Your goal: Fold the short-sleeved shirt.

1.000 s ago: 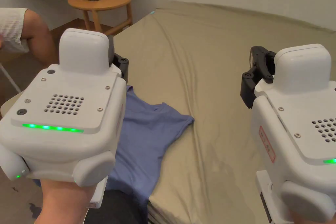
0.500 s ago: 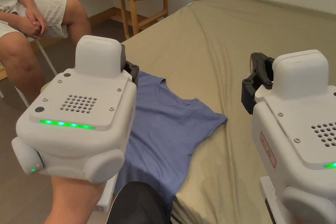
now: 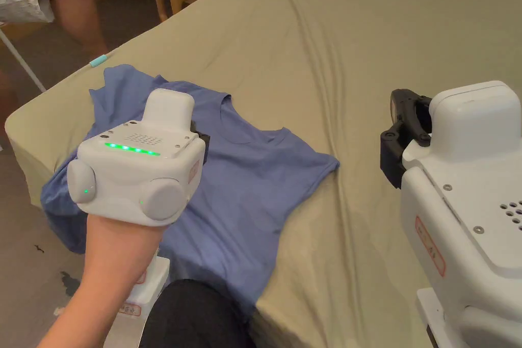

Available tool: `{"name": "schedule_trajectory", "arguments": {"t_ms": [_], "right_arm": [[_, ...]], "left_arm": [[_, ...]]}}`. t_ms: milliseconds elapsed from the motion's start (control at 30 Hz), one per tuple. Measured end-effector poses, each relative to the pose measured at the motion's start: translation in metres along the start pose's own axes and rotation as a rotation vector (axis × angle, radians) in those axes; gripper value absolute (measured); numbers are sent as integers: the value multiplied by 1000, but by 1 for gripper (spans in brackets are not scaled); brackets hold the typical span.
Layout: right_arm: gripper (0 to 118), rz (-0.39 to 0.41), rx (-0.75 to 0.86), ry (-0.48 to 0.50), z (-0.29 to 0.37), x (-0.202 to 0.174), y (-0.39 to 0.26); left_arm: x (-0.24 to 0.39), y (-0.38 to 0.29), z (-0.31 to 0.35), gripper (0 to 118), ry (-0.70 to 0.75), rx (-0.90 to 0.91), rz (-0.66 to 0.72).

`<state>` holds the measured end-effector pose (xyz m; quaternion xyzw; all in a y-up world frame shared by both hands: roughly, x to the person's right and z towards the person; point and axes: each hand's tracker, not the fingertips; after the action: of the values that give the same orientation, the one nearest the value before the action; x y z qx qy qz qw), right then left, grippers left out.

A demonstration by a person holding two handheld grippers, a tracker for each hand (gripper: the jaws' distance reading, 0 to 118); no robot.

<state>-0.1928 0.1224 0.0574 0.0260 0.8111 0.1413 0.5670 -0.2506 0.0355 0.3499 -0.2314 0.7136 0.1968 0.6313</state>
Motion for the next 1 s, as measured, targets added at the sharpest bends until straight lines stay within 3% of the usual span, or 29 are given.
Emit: {"name": "schedule_trajectory", "arguments": {"t_ms": [100, 300, 333, 400, 433, 533, 633, 933, 1000], "right_arm": [[0, 1, -27, -12, -12, 5, -8], [0, 10, -69, -41, -26, 15, -19], [0, 10, -74, -47, -27, 16, -20], [0, 7, -85, -58, -29, 21, -24], [0, 6, -89, -62, -30, 22, -25], [0, 7, -104, -75, -33, 25, -30], [0, 2, -117, -77, -34, 26, -34], [0, -7, -120, -78, -32, 23, -36], [0, -12, -124, -79, -30, 24, -35]], "left_arm": [[-13, -11, -66, 0, -24, -122, 30], [-20, -41, -166, 3, 25, -302, -71], [-22, -44, -174, 22, 8, -308, -62], [-27, -49, -189, 82, 12, -348, -40], [-21, -46, -180, 105, 26, -353, -29], [-35, -48, -195, 109, -22, -380, 89], [-42, -51, -212, 117, -9, -394, 82], [-39, -44, -222, 116, -49, -429, 51], [-33, -48, -211, 107, -31, -404, 36]]}}
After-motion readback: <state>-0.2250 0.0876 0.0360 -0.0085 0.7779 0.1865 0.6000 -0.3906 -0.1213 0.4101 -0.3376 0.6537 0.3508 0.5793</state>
